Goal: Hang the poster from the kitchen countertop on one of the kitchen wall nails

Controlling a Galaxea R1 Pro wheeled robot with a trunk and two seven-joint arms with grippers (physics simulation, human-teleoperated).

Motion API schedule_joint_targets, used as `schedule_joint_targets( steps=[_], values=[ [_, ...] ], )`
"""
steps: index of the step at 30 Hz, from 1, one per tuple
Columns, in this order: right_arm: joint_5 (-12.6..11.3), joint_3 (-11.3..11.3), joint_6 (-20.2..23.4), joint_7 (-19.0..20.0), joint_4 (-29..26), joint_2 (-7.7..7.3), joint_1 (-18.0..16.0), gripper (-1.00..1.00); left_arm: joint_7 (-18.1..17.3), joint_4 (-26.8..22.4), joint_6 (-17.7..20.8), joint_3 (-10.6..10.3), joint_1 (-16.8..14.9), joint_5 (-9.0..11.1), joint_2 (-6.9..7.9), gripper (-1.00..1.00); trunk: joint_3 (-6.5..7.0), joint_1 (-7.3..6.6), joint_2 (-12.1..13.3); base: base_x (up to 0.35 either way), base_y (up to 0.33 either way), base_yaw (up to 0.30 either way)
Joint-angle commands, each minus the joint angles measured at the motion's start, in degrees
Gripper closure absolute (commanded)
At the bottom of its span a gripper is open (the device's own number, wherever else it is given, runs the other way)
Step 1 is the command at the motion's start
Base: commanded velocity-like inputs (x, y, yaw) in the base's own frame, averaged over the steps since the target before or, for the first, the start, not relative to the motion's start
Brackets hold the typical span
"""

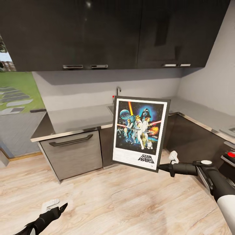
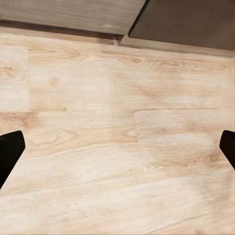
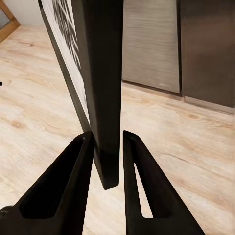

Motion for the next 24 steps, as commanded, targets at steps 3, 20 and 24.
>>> schedule_joint_targets(
  steps=[3,20,24],
  values=[
    [0.3,-0.2,0.7,0.4,-0.1,0.04,0.0,1.0,-0.5,-0.1,0.4,0.5,-0.1,-0.5,-0.09,-1.0,0.73,-0.64,1.1,0.0,0.0,0.0],
    [0.3,-0.3,0.8,0.4,-0.2,0.01,0.0,1.0,-0.5,0.0,0.4,0.5,-0.1,-0.5,-0.12,-1.0,5.02,-4.38,8.0,0.0,0.0,0.0],
    [0.3,-0.3,0.8,0.4,-0.2,0.0,0.0,1.0,-0.5,0.0,0.4,0.5,-0.1,-0.5,-0.12,-1.0,5.77,-5.26,9.6,0.0,0.0,0.0]
  ],
)
